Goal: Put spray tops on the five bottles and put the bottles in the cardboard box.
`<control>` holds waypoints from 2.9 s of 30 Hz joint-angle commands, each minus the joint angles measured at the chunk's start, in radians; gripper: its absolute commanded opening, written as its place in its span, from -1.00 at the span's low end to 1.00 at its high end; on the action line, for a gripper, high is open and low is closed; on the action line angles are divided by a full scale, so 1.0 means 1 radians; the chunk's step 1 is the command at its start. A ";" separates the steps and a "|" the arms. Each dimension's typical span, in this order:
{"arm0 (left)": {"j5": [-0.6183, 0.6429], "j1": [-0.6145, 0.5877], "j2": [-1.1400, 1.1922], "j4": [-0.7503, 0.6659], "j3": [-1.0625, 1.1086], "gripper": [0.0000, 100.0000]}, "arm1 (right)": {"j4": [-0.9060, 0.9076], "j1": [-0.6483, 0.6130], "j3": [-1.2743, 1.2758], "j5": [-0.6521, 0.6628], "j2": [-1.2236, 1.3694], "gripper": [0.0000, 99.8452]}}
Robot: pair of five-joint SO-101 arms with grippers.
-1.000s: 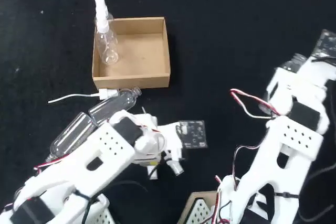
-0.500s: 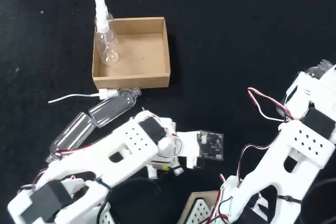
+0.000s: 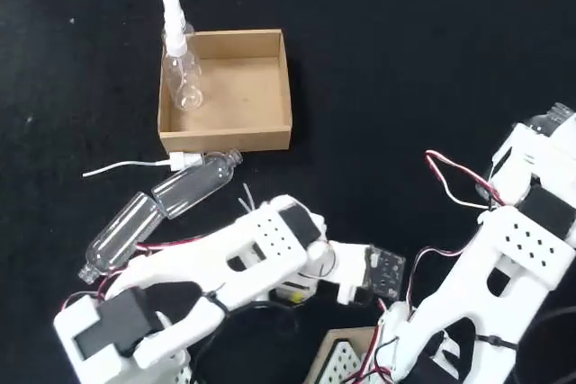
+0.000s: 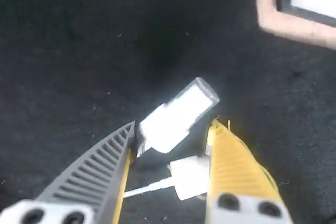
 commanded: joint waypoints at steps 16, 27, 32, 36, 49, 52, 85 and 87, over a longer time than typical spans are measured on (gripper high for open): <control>-0.018 0.041 0.057 -0.075 -0.039 -0.59 | -0.023 0.018 -0.065 0.011 -0.038 -0.97; -0.011 0.031 0.143 -0.117 -0.038 -0.68 | -0.021 0.018 -0.064 0.011 -0.038 -0.97; -0.008 0.030 0.141 -0.117 -0.031 -0.74 | -0.021 0.018 -0.064 0.011 -0.038 -0.97; -0.008 0.012 0.141 -0.115 -0.031 -0.91 | -0.026 0.017 -0.054 0.011 -0.038 -0.97; -0.012 -0.176 0.126 -0.058 -0.064 -0.94 | -0.028 -0.015 -0.054 0.037 -0.038 -0.97; -0.014 -0.199 0.080 0.037 -0.110 -0.94 | -0.028 -0.015 -0.054 0.037 -0.038 -0.97; 0.522 -0.321 -0.313 -0.080 -0.101 -0.94 | -0.021 -0.135 -0.042 0.037 -0.038 -0.97; 0.571 -0.321 -0.334 -0.081 -0.101 -0.94 | -0.021 -0.141 -0.042 0.037 -0.038 -0.97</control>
